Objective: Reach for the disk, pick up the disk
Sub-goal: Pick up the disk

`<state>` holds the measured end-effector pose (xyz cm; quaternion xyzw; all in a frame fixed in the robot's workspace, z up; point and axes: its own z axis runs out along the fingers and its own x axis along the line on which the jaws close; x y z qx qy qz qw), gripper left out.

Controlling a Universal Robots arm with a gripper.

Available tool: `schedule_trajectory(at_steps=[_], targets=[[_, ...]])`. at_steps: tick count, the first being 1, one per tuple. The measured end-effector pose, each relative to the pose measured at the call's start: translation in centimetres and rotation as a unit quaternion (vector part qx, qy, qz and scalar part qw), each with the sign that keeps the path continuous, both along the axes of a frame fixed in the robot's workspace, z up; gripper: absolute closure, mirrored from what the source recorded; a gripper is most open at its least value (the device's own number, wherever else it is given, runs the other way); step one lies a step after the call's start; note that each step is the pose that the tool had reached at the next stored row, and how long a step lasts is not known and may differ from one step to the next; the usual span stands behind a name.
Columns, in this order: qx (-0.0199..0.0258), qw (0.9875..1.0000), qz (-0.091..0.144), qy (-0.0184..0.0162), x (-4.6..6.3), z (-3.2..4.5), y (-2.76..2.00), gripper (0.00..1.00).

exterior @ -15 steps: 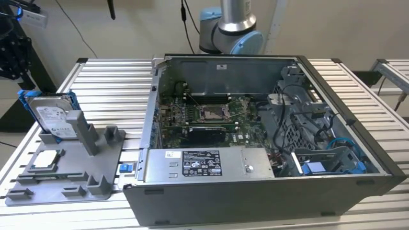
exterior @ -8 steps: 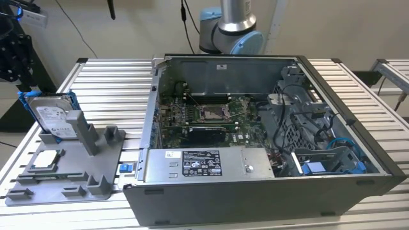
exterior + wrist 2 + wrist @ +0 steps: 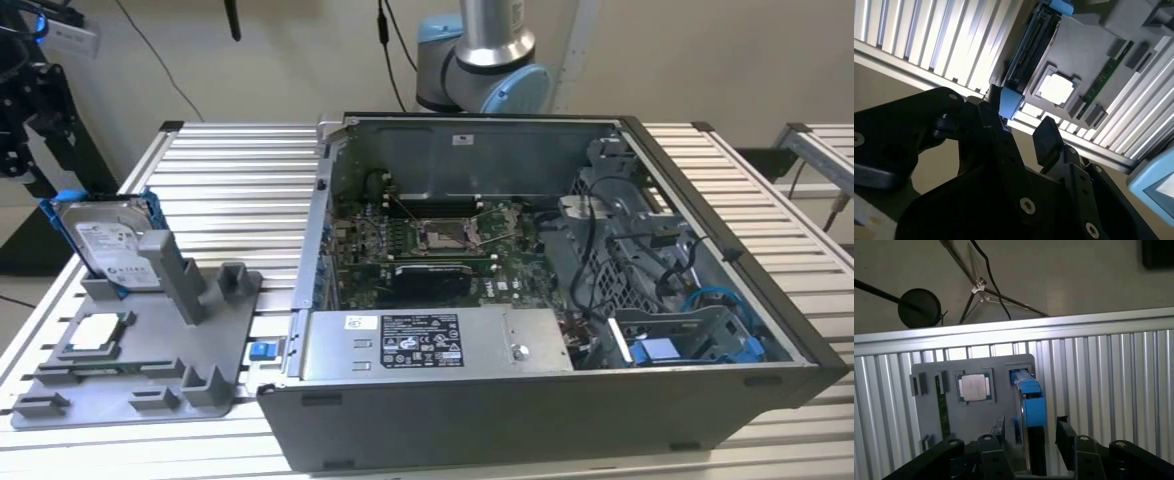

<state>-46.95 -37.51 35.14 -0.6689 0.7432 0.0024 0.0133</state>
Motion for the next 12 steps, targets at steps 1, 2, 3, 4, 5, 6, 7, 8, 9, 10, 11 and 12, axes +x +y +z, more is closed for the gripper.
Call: schedule_trajectory(at_steps=[1, 2, 3, 4, 5, 6, 7, 8, 9, 10, 11, 12], targets=[[0.0004, 1.0000, 0.000, 0.0000, 0.0, 0.00, 0.00, 0.00], [0.0007, 1.0000, 0.000, 0.0000, 0.0, 0.00, 0.00, 0.00], [0.0010, 1.0000, 0.000, 0.0000, 0.0, 0.00, 0.00, 0.00], [0.0010, 1.0000, 0.000, 0.0000, 0.0, -0.01, 0.00, 0.00], [0.0011, 1.0000, 0.000, -0.0001, 0.0, -0.06, 0.00, 0.00], [0.0011, 1.0000, 0.000, -0.0001, 0.0, -0.14, 0.00, 0.00], [0.0011, 1.0000, 0.000, -0.0001, 0.0, -0.24, 0.02, 0.00], [0.0013, 1.0000, 0.000, -0.0005, 0.0, -0.40, 0.05, 0.00], [0.0014, 1.0000, 0.000, -0.0007, 0.0, -0.55, 0.06, 0.00], [0.0016, 1.0000, 0.000, -0.0010, 0.0, -0.74, 0.08, 0.00], [0.0017, 1.0000, 0.000, -0.0012, 0.0, -0.92, 0.09, 0.00], [0.0018, 1.0000, 0.000, -0.0013, 0.0, -1.10, 0.09, 0.00]])
